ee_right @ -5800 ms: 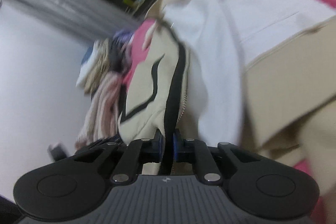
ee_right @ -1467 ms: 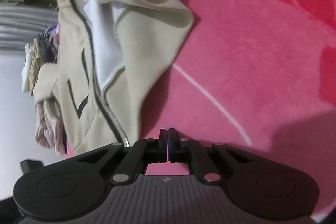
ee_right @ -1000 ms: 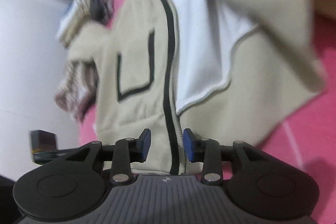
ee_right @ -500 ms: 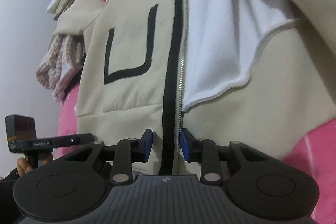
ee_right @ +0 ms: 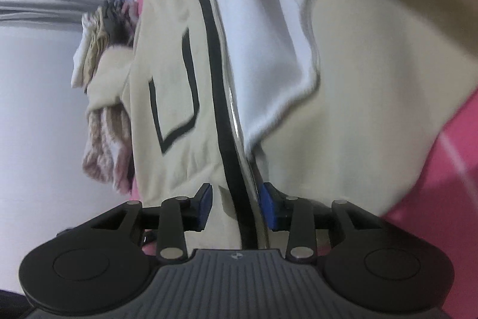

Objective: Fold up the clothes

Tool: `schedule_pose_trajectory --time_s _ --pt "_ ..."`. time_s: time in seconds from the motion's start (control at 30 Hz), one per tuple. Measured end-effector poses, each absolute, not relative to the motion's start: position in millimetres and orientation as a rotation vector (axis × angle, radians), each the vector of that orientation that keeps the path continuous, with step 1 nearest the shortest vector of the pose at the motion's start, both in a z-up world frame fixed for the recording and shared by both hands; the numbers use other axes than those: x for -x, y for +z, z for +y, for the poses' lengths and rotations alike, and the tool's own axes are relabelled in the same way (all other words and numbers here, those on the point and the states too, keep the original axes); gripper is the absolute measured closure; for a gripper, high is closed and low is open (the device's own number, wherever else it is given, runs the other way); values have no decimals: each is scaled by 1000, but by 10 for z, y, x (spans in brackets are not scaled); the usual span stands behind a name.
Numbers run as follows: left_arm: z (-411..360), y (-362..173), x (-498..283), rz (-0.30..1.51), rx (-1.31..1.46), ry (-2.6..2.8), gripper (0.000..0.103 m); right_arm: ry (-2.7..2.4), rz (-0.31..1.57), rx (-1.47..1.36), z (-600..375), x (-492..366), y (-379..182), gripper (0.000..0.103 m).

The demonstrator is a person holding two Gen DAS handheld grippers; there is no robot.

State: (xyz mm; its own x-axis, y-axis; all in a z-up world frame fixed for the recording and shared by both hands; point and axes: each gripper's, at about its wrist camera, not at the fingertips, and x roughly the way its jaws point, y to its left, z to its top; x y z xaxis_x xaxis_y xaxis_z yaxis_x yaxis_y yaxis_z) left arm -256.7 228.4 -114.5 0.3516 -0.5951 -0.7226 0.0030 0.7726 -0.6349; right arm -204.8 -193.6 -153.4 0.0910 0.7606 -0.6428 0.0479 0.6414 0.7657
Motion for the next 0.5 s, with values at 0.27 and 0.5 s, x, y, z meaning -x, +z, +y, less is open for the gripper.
schedule_pose_trajectory --time_s 0.27,0.5 --pt "2264 -1165 2561 1158 604 -419 72 717 1554 -746 -1897 2095 -1704 64" --pt "2280 -1171 2556 1157 598 -428 72 757 1371 -1053 -2199 1984 -1688 61"
